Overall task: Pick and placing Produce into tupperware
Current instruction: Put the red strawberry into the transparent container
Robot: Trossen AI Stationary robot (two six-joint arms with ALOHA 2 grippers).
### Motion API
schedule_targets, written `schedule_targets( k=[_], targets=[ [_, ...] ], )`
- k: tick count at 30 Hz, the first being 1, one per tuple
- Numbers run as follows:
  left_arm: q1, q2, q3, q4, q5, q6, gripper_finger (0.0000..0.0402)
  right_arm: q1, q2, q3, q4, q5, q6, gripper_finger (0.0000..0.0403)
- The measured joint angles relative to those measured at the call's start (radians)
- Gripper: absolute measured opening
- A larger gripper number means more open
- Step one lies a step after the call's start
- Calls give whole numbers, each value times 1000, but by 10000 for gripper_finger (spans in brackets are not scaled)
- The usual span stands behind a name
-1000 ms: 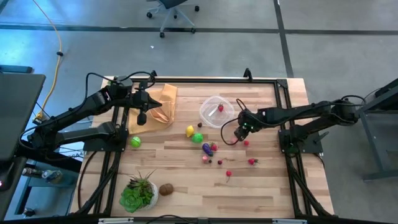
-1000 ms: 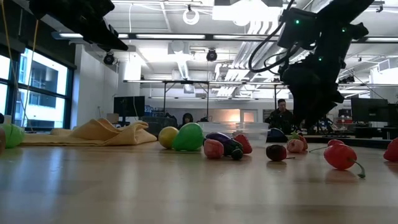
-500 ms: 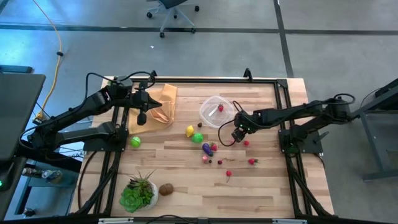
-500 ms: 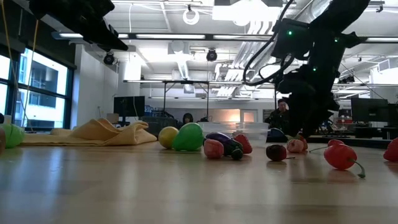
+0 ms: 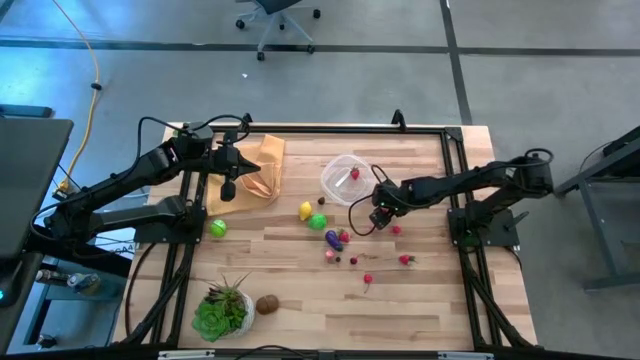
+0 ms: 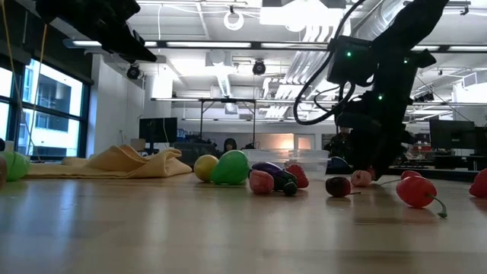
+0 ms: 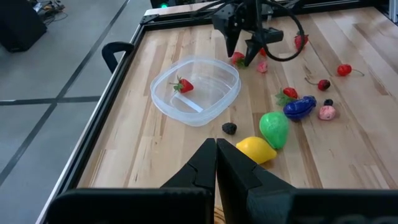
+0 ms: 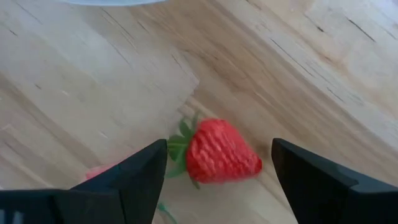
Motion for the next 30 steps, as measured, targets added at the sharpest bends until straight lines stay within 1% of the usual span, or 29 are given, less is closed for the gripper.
schedule_targets(
  k=[5,15,24,30],
  targets=[
    [0,0,0,0,0,0,3,0,2,0,28,12,-17,281],
    [0,0,0,0,0,0,3,-7,2,0,17,6,-12,279],
    [0,0,0,0,0,0,3,-7,2,0,10,1,-8,227],
    [0,0,0,0,0,0,3,-7,2,0,-20,-4,24,197]
  ],
)
